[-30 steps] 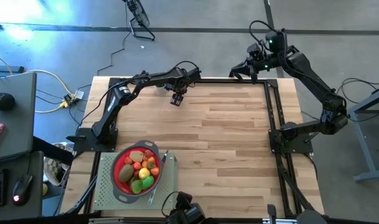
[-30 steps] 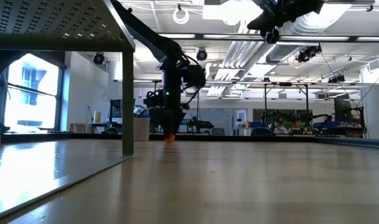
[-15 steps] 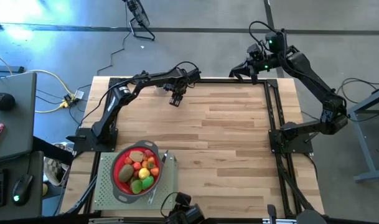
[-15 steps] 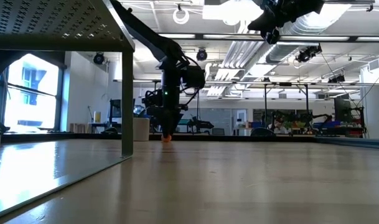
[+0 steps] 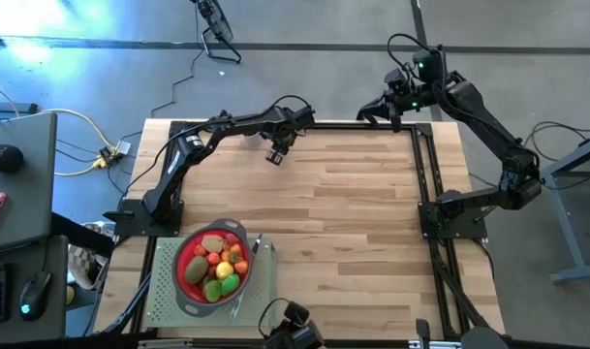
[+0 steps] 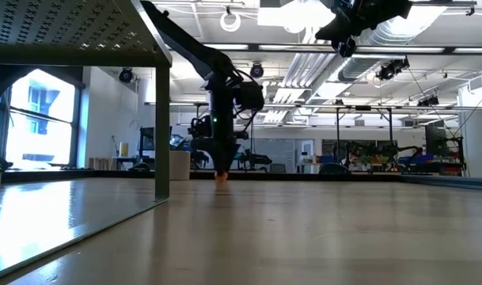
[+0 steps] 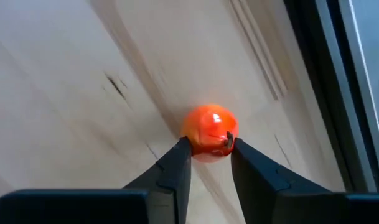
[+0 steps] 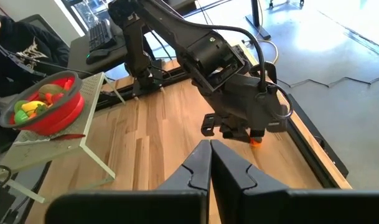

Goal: Pick & Place Fruit
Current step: Put the pear into the red strainer bowl on the shelf

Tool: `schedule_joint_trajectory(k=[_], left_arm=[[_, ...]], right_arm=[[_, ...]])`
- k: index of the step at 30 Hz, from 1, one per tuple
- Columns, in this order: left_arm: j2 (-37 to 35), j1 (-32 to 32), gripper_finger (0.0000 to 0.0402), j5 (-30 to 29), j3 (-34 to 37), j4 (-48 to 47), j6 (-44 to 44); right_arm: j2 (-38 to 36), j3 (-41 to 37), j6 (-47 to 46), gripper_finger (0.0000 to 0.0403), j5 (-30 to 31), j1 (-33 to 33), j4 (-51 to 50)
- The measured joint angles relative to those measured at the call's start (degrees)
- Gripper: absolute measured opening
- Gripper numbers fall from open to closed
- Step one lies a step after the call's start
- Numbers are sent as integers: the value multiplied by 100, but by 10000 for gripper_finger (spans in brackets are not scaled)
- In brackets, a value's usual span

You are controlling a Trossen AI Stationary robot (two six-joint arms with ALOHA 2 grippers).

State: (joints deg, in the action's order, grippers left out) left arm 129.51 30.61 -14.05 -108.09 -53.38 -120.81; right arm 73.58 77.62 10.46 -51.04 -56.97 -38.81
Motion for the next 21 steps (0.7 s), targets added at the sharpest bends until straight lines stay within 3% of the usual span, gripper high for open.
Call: schedule_joint_trajectory(k=[11, 16, 21], left_arm=[[0, -398, 97, 178, -2, 143, 756], [0, -489, 96, 375, -2, 158, 1905], [0, -468, 96, 1035, -9, 325, 3484]], right_arm=[[1, 0, 0, 3, -11, 0, -95], [0, 0, 0, 3, -12, 0, -155], [0, 0, 16, 3, -13, 0, -162]])
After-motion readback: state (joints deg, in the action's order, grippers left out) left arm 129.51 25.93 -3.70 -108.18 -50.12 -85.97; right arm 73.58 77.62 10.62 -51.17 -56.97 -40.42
